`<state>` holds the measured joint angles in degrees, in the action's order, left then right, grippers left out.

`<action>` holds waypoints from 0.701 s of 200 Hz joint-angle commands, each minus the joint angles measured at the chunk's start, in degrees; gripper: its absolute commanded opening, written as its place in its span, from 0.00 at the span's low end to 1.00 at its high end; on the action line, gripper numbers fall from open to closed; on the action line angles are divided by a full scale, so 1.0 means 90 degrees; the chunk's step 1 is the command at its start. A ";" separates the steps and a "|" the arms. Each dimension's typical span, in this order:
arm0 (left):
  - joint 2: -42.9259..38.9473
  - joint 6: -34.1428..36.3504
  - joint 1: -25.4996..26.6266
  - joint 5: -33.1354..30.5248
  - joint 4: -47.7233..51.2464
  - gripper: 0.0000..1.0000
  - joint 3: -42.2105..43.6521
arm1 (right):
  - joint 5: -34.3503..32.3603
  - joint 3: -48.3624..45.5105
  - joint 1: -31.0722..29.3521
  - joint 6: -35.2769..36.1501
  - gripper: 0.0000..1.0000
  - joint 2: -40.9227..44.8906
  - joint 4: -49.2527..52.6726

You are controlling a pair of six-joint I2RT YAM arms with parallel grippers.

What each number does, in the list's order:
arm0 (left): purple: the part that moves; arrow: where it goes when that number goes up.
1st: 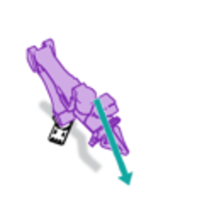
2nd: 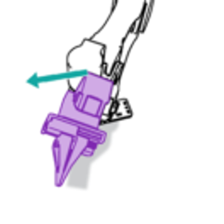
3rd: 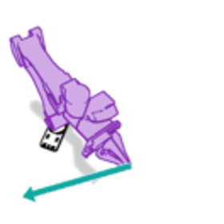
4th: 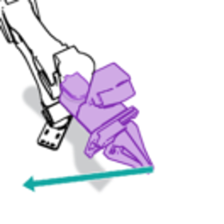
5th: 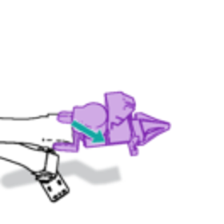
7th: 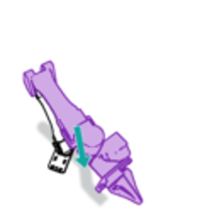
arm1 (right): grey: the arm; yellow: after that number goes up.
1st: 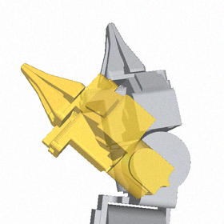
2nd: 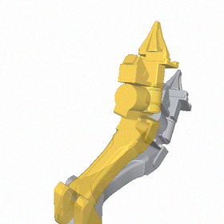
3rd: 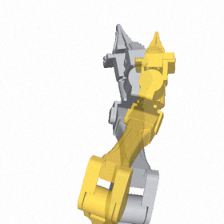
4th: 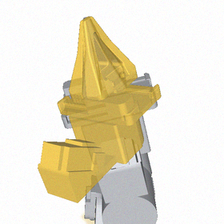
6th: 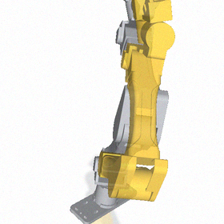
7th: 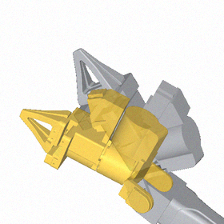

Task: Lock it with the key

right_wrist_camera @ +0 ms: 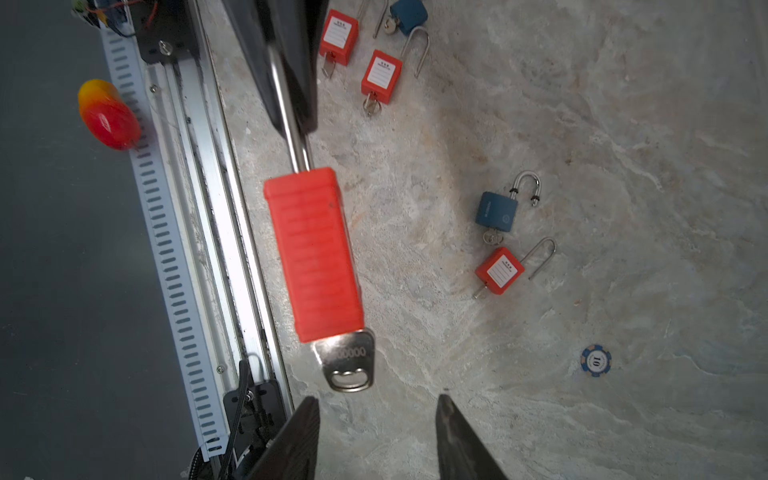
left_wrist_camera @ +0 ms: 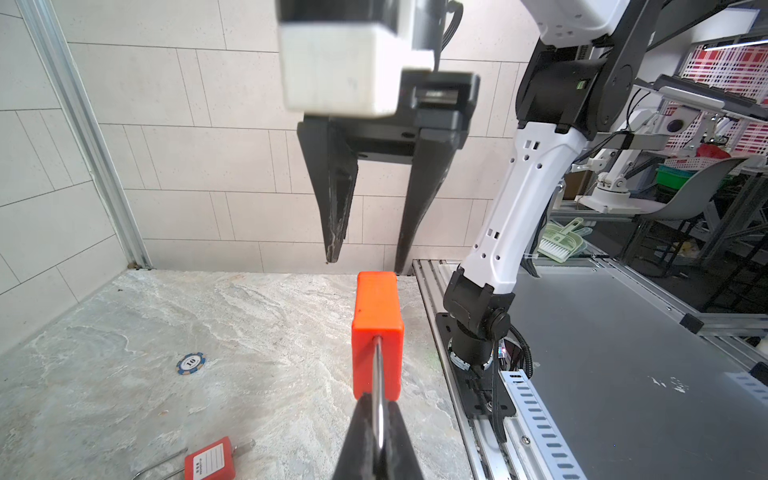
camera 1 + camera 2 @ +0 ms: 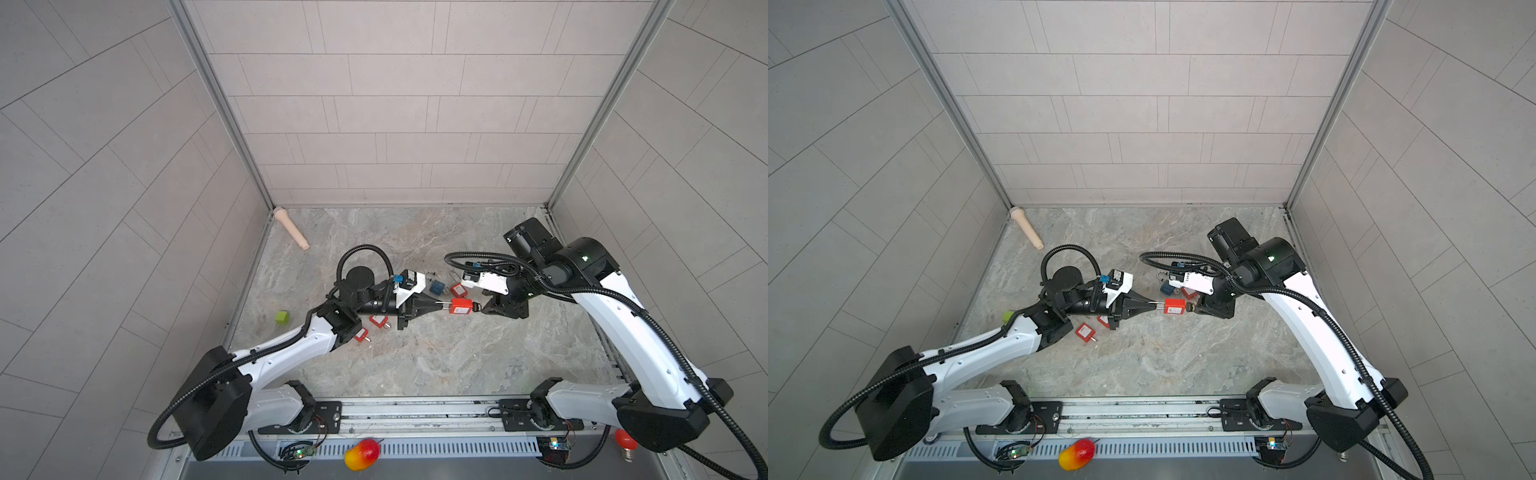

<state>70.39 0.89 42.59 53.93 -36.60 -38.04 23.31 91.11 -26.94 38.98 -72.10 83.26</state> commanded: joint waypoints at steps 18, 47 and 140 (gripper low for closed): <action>0.0026 -0.0191 0.0063 0.0151 -0.0697 0.00 -0.0006 | 0.0092 0.0217 0.0044 0.0190 0.47 -0.0223 0.0284; 0.0069 -0.0182 0.0086 0.0140 -0.0727 0.00 -0.0003 | 0.0641 0.0130 0.0035 0.0185 0.44 -0.0327 0.0160; 0.0157 -0.0129 0.0129 0.0052 -0.0789 0.00 -0.0021 | 0.0964 -0.0216 -0.0117 0.0112 0.37 -0.0276 0.0192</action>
<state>71.75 -0.40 43.29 53.71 -40.56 -38.00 30.89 90.41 -27.49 39.62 -75.13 83.59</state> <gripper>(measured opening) 0.052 0.373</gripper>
